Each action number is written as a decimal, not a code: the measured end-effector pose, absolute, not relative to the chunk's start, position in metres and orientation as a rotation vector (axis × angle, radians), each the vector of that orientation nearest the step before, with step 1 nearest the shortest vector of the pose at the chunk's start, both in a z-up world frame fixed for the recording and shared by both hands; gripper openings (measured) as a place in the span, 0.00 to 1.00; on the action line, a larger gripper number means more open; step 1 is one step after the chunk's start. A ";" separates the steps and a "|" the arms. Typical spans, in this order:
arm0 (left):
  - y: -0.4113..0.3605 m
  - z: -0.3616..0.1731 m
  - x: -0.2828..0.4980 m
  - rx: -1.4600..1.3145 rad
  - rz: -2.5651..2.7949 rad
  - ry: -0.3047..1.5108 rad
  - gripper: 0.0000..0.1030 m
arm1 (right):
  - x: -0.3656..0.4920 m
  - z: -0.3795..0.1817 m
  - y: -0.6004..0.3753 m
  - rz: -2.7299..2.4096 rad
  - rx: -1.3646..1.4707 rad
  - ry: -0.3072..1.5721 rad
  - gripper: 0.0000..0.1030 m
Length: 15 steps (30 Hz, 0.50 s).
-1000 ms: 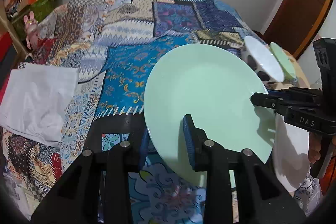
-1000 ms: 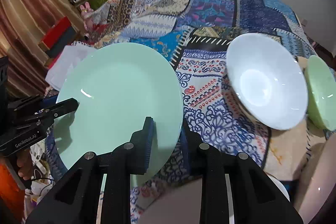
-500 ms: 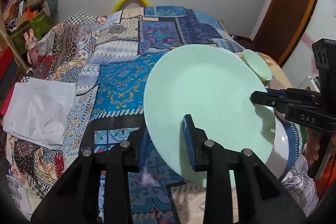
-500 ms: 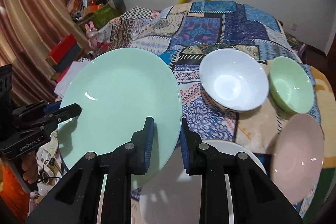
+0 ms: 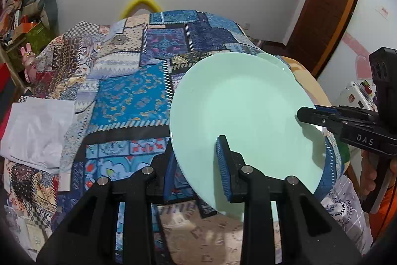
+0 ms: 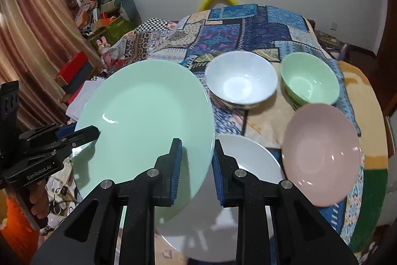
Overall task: Organize plates and bowls
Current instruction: 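Carry the mint green plate with both tools over the white plate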
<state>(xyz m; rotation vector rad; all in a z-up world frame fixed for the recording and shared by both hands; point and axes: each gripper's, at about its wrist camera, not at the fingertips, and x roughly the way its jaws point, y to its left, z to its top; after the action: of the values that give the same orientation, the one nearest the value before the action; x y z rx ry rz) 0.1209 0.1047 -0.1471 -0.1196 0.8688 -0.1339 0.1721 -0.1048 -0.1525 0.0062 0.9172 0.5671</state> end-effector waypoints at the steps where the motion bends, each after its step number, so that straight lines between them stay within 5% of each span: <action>1: 0.100 -0.148 0.120 -0.120 -0.138 0.873 0.30 | 0.171 -0.154 -0.108 0.563 0.009 0.918 0.21; 15: 0.060 -0.176 0.123 -0.119 -0.181 0.955 0.30 | 0.159 -0.181 -0.150 0.532 0.077 0.976 0.21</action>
<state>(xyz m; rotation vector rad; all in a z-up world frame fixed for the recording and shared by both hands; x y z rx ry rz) 0.1228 0.0597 -0.1759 -0.1186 0.9546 -0.1814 0.1585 -0.1498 -0.1813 0.0775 0.9759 0.5317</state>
